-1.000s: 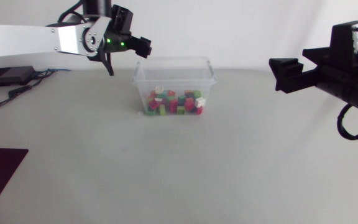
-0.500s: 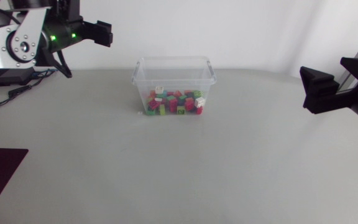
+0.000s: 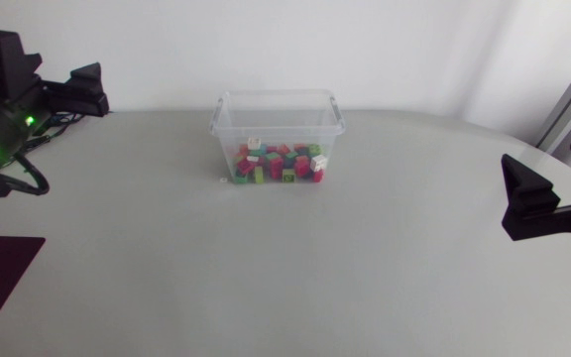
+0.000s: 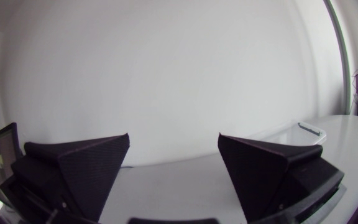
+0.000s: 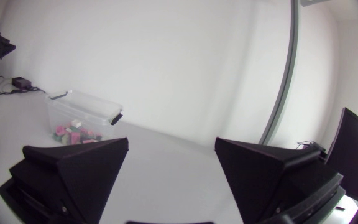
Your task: Place the duplo bricks in the container
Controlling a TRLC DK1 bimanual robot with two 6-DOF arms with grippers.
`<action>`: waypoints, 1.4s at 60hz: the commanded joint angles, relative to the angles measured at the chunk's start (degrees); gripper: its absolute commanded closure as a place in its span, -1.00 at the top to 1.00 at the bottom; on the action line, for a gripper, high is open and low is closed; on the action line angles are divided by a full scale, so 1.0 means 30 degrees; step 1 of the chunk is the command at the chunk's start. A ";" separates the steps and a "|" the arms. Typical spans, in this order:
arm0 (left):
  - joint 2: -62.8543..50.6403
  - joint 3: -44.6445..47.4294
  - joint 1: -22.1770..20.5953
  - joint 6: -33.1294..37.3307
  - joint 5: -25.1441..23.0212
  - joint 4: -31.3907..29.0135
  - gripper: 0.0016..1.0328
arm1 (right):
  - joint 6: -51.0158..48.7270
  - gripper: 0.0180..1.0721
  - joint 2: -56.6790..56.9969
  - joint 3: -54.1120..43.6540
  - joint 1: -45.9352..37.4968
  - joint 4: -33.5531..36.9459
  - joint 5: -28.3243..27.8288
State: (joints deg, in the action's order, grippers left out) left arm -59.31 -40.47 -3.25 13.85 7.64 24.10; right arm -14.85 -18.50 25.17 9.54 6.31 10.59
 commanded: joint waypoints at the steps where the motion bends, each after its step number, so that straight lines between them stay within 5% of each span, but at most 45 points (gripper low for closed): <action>1: 0.1371 0.1419 0.0467 -0.0572 -0.0027 0.0346 0.89 | -0.0323 0.91 0.0806 -0.0655 -0.0338 0.0418 0.0103; 48: 1.0283 0.8556 0.1899 -0.1054 -0.1379 0.0228 0.69 | -0.0712 0.91 0.5934 -0.4215 -0.1692 0.0613 0.0090; 84: 1.6438 1.1757 0.1369 -0.3365 -0.2136 -0.5131 0.69 | 0.2962 0.91 0.6085 -0.6923 -0.2657 -0.1148 -0.2259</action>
State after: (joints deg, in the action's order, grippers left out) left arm -12.14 -7.42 1.32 6.04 1.76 9.96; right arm -8.71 -0.62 6.41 2.13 4.10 4.43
